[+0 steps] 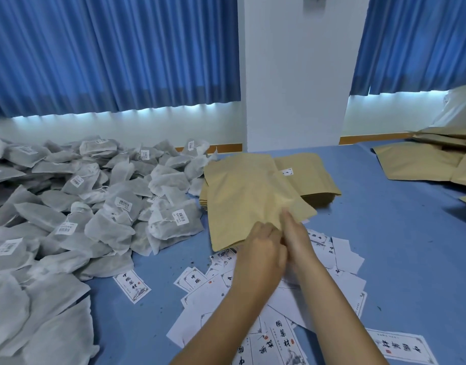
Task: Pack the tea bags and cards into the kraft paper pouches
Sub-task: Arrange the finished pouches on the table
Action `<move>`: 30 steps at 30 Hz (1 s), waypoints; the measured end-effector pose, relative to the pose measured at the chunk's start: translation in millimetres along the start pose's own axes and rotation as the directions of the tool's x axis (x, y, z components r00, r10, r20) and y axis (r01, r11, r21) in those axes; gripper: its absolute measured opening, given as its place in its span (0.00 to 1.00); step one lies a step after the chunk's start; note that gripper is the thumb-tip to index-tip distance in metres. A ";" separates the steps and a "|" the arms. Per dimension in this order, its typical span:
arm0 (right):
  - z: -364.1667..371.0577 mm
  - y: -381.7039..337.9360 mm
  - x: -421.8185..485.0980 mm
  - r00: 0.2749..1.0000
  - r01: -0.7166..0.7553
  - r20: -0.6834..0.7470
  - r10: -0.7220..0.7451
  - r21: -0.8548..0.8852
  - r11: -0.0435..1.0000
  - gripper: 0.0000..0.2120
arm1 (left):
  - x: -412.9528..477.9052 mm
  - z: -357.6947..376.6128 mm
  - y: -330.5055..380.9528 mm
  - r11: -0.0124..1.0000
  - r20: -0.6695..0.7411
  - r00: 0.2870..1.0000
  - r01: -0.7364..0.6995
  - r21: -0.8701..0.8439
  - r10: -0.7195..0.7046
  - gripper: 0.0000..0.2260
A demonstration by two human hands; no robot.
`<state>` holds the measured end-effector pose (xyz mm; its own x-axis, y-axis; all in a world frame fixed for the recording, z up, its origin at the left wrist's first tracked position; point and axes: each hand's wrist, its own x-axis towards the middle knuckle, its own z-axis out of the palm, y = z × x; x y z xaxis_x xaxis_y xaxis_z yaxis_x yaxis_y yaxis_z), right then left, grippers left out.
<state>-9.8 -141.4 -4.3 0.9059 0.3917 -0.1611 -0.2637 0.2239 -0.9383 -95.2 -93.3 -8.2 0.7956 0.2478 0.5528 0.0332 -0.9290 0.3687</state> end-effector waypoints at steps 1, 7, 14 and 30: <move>-0.2 -2.0 1.8 0.996 0.026 -0.082 -0.029 -0.037 0.999 0.12 | -5.6 1.5 2.1 0.995 0.052 0.997 0.068 -0.070 -0.064 0.06; 0.1 -2.9 1.9 0.998 -0.011 -0.068 0.015 0.058 0.998 0.12 | 6.9 -10.9 -9.0 0.113 0.476 0.679 0.631 -0.768 -0.559 0.13; -2.7 0.4 -1.9 0.996 0.002 -0.089 0.013 0.171 0.985 0.05 | 7.6 -20.4 -31.0 -0.235 0.391 0.628 0.320 -0.918 -0.672 0.07; -13.7 2.9 -8.2 0.947 -0.009 -0.312 0.072 0.199 0.980 0.08 | 6.1 -14.4 -32.2 -0.116 0.382 0.584 0.440 -0.890 -0.716 0.03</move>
<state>-13.5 -156.2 -9.8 0.9427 0.1087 -0.3155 -0.3323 0.3936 -0.8571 -100.1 -57.9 -5.9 0.6723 0.7048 -0.2263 -0.1922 0.4614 0.8661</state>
